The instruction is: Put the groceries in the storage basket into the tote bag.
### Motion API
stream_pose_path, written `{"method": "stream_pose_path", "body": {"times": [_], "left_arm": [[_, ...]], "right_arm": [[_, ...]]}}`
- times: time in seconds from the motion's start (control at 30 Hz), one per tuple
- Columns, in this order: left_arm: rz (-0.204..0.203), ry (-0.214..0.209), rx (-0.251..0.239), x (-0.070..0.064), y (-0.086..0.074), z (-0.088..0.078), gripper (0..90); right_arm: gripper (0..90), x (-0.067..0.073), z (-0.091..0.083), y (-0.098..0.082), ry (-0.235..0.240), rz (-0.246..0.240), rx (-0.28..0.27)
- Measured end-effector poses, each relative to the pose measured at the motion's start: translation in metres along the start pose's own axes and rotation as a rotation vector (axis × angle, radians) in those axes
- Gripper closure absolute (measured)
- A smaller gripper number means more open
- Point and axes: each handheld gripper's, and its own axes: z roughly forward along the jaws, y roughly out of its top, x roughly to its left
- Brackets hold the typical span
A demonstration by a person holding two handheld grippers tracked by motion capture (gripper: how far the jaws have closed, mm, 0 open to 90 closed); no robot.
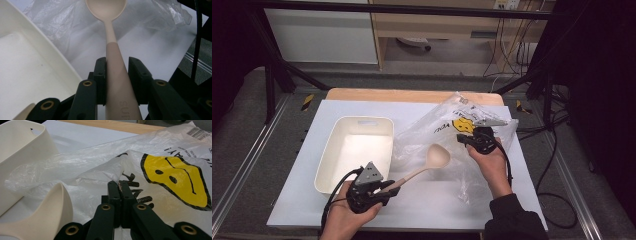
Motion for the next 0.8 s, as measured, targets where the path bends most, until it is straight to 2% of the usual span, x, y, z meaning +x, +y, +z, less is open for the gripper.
{"method": "stream_pose_path", "body": {"times": [0.2,0.33,0.53,0.8], "left_arm": [[0.025,-0.013,0.040,-0.013,0.002,0.017,68.6],[0.054,0.022,0.070,-0.019,0.003,0.029,68.6],[0.047,0.008,0.066,-0.021,0.007,0.043,68.6],[0.054,0.005,0.050,-0.027,0.018,0.071,68.6]], "right_arm": [[90.0,0.000,-0.001,0.001,0.003,-0.003,-0.001],[90.0,0.001,-0.003,0.001,0.003,-0.002,-0.004],[90.0,0.001,-0.004,0.001,0.006,-0.001,-0.008],[90.0,0.005,-0.007,0.004,0.021,-0.008,-0.019]]}}
